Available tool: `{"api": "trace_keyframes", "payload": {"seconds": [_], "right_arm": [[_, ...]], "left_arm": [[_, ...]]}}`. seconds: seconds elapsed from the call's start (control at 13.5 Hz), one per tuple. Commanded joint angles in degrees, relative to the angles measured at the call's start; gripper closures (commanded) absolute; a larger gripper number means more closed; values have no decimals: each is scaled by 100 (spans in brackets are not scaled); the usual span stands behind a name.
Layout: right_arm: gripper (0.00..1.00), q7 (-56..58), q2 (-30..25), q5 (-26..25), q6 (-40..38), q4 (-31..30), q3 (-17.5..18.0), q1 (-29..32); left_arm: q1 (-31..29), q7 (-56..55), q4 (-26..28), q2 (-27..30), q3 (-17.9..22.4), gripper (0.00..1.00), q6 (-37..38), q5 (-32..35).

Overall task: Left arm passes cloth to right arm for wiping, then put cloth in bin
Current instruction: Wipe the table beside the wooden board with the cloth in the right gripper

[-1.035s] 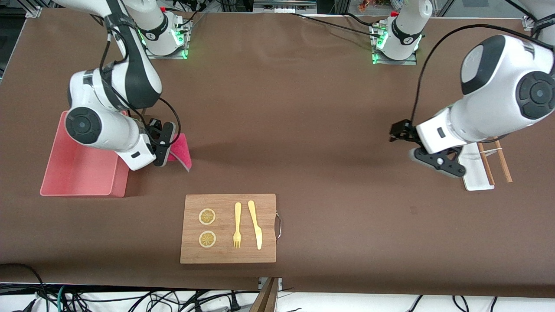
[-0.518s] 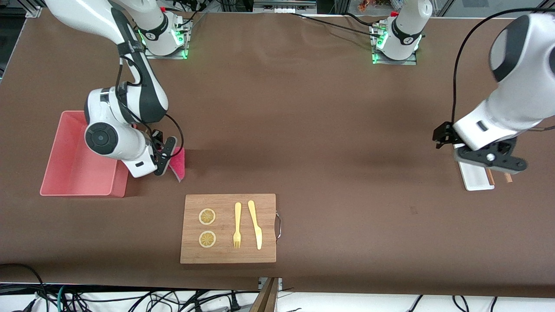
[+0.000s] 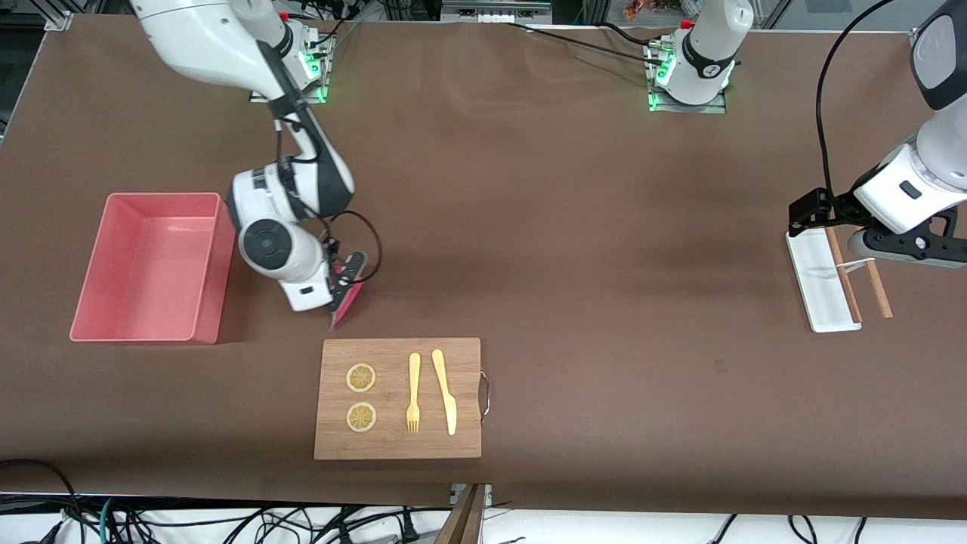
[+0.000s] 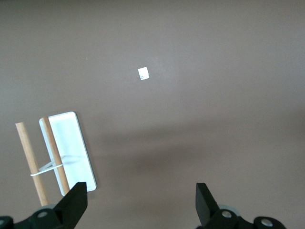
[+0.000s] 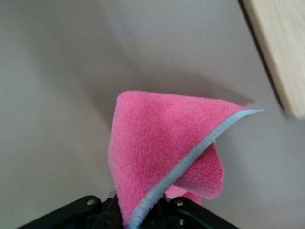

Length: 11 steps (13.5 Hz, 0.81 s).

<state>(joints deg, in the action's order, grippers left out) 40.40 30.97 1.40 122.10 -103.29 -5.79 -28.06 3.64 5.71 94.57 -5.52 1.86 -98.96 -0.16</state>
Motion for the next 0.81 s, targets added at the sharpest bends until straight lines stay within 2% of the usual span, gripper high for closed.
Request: {"api": "trace_keyframes", "payload": {"seconds": [0.0,0.3,0.59,0.74], "right_arm": [[100,-610,110,272,138,81,-45,-418],[100,-1795,356,615,156,563,-45,-1016],[100,-2597,480,1230,-28,1091,-45,-1526],[100,-2704,480,1293,-631,1546,-45,-1518]], "left_arm": [[-109,18,79,165,-168,0,70,-142],[-117,9,70,385,-685,0,438,-89],[-214,44,114,385,-686,0,580,-168],[-249,403,105,377,-678,0,580,-194]]}}
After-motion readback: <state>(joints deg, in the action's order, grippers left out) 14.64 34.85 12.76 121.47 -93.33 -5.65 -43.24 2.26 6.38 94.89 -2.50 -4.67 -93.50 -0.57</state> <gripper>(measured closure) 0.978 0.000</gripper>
